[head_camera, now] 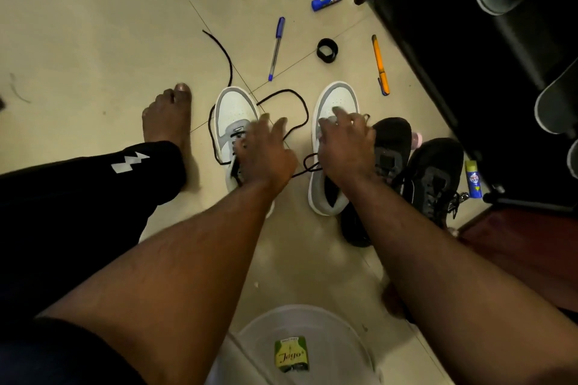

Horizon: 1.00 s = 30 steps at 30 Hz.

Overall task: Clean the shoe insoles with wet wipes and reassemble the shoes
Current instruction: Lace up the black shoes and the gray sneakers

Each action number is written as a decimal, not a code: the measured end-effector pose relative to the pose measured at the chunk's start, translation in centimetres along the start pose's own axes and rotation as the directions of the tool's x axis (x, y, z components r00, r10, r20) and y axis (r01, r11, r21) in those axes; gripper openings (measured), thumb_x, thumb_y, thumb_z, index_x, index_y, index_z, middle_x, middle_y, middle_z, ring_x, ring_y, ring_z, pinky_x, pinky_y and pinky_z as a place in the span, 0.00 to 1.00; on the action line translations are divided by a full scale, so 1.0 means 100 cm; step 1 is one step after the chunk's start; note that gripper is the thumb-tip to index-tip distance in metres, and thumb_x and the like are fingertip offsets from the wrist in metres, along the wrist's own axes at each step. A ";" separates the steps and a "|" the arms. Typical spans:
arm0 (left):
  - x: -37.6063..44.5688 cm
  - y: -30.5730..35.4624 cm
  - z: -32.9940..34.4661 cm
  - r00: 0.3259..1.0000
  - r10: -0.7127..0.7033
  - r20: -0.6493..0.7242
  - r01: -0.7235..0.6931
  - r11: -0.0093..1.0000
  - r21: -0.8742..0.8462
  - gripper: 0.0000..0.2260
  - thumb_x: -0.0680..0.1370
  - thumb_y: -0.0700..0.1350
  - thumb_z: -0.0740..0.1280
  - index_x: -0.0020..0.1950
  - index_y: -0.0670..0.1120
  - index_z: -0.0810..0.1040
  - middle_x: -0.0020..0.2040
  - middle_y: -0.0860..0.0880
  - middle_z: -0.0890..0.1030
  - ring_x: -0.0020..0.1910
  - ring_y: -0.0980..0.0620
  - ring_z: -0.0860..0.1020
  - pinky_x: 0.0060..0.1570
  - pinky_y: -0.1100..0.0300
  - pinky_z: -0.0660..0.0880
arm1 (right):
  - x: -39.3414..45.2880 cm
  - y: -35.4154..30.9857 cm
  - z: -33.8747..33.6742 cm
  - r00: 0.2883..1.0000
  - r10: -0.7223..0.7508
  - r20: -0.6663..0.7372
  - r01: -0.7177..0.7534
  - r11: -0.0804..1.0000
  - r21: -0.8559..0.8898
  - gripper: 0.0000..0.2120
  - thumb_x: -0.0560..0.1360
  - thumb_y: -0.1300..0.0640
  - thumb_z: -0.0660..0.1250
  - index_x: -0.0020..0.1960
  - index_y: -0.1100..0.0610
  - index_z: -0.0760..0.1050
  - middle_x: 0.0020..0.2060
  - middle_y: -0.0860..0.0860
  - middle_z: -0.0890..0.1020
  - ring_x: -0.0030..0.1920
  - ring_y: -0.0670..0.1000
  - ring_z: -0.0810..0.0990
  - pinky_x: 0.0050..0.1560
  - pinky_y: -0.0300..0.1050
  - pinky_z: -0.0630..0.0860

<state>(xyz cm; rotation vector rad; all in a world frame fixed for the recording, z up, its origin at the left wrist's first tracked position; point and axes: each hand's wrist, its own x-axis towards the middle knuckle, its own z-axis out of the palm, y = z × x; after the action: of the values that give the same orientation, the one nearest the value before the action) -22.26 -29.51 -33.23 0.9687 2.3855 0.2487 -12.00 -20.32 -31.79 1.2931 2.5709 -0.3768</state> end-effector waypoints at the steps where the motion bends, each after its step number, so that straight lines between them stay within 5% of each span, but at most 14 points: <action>1: -0.003 -0.015 -0.001 0.989 -0.118 -0.086 0.118 0.993 -0.011 0.28 0.76 0.45 0.65 0.75 0.52 0.64 0.77 0.46 0.62 0.77 0.44 0.58 0.71 0.40 0.57 | -0.003 -0.009 0.006 0.996 -0.087 0.028 0.085 0.993 0.079 0.16 0.77 0.59 0.61 0.64 0.54 0.74 0.68 0.53 0.71 0.65 0.58 0.70 0.63 0.57 0.69; 4: -0.005 -0.053 -0.006 0.882 -0.471 0.022 0.443 0.814 -0.376 0.25 0.77 0.44 0.63 0.74 0.51 0.67 0.73 0.46 0.69 0.70 0.42 0.69 0.68 0.41 0.68 | -0.012 -0.038 0.020 0.934 -0.284 0.218 0.138 0.847 0.513 0.24 0.77 0.66 0.58 0.71 0.56 0.69 0.72 0.54 0.69 0.70 0.56 0.68 0.69 0.50 0.66; 6: -0.006 -0.068 -0.007 0.846 -0.483 0.227 0.513 0.619 -0.595 0.22 0.77 0.40 0.64 0.72 0.47 0.71 0.64 0.48 0.77 0.63 0.43 0.76 0.64 0.46 0.75 | -0.014 -0.051 0.024 0.878 -0.338 0.339 0.054 0.773 0.632 0.26 0.78 0.67 0.56 0.76 0.57 0.62 0.75 0.55 0.64 0.74 0.54 0.63 0.73 0.45 0.60; 9: -0.013 -0.078 -0.012 0.889 -0.402 0.219 0.446 0.653 -0.612 0.20 0.75 0.35 0.68 0.67 0.43 0.77 0.58 0.48 0.80 0.59 0.46 0.79 0.62 0.49 0.77 | -0.012 -0.061 0.032 0.841 -0.319 0.437 -0.007 0.801 0.598 0.24 0.78 0.65 0.58 0.74 0.57 0.64 0.70 0.59 0.70 0.69 0.58 0.69 0.68 0.47 0.66; 13: -0.017 -0.080 -0.014 0.933 -0.315 0.176 0.354 0.702 -0.618 0.15 0.73 0.38 0.75 0.59 0.41 0.82 0.53 0.49 0.81 0.52 0.53 0.78 0.52 0.63 0.75 | 0.000 -0.053 0.034 0.898 -0.153 0.414 -0.025 0.918 0.395 0.13 0.76 0.60 0.63 0.60 0.58 0.77 0.55 0.58 0.80 0.56 0.59 0.78 0.53 0.48 0.75; 17: -0.005 -0.086 -0.026 0.964 -0.214 0.160 0.265 0.839 -0.474 0.06 0.73 0.44 0.76 0.44 0.42 0.83 0.38 0.50 0.80 0.37 0.57 0.76 0.34 0.72 0.68 | 0.002 -0.028 0.015 0.938 -0.131 0.320 0.055 0.970 0.237 0.10 0.78 0.54 0.62 0.54 0.57 0.79 0.55 0.56 0.77 0.55 0.58 0.76 0.54 0.52 0.75; 20: 0.005 -0.096 -0.039 0.961 -0.192 0.197 0.240 0.935 -0.261 0.08 0.74 0.45 0.76 0.43 0.41 0.81 0.38 0.47 0.79 0.40 0.50 0.75 0.40 0.61 0.71 | -0.001 0.005 -0.006 0.949 -0.112 0.295 0.115 0.993 0.007 0.12 0.79 0.53 0.61 0.57 0.56 0.78 0.58 0.56 0.74 0.58 0.59 0.73 0.55 0.57 0.75; 23: 0.013 -0.098 -0.045 0.926 -0.208 0.314 0.248 0.964 -0.091 0.11 0.75 0.48 0.75 0.47 0.40 0.82 0.46 0.44 0.82 0.47 0.46 0.78 0.48 0.56 0.75 | -0.008 0.032 -0.025 0.963 0.052 0.266 -0.074 0.995 0.073 0.10 0.78 0.51 0.63 0.53 0.54 0.80 0.56 0.54 0.76 0.56 0.59 0.73 0.54 0.56 0.74; 26: 0.015 -0.087 -0.049 0.904 -0.212 0.371 0.182 0.977 0.114 0.14 0.76 0.53 0.72 0.55 0.44 0.82 0.56 0.44 0.82 0.55 0.43 0.79 0.56 0.51 0.77 | -0.029 0.026 -0.038 0.980 0.170 0.106 -0.167 0.985 -0.035 0.18 0.77 0.51 0.67 0.65 0.54 0.72 0.62 0.56 0.72 0.60 0.61 0.70 0.60 0.55 0.68; 28: 0.018 -0.074 -0.052 0.941 -0.180 0.286 0.102 0.958 0.267 0.19 0.77 0.59 0.67 0.63 0.50 0.79 0.63 0.45 0.78 0.63 0.42 0.74 0.61 0.49 0.72 | -0.050 -0.001 -0.038 0.983 0.175 0.048 -0.180 0.970 0.164 0.23 0.76 0.55 0.68 0.70 0.54 0.68 0.63 0.56 0.72 0.61 0.59 0.72 0.58 0.50 0.69; 29: 0.020 -0.067 -0.054 0.955 -0.155 0.253 0.071 0.948 0.310 0.21 0.78 0.61 0.65 0.67 0.52 0.76 0.66 0.46 0.75 0.66 0.41 0.71 0.63 0.48 0.68 | -0.061 -0.022 -0.031 0.972 0.197 0.126 -0.232 0.887 0.400 0.19 0.77 0.57 0.67 0.68 0.55 0.71 0.61 0.56 0.75 0.58 0.56 0.75 0.56 0.46 0.71; 30: 0.023 -0.060 -0.055 0.963 -0.125 0.240 0.047 0.951 0.304 0.21 0.79 0.61 0.64 0.69 0.54 0.74 0.69 0.46 0.73 0.68 0.41 0.68 0.64 0.47 0.65 | -0.071 -0.045 -0.020 0.927 0.218 0.305 -0.368 0.680 0.634 0.14 0.79 0.59 0.65 0.64 0.57 0.74 0.59 0.56 0.78 0.52 0.54 0.78 0.51 0.44 0.73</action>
<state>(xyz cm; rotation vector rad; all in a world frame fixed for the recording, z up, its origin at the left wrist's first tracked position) -30.20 -32.11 -31.82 0.9578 2.2531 -0.2628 -11.74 -27.56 -27.02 1.7421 2.0325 -1.4114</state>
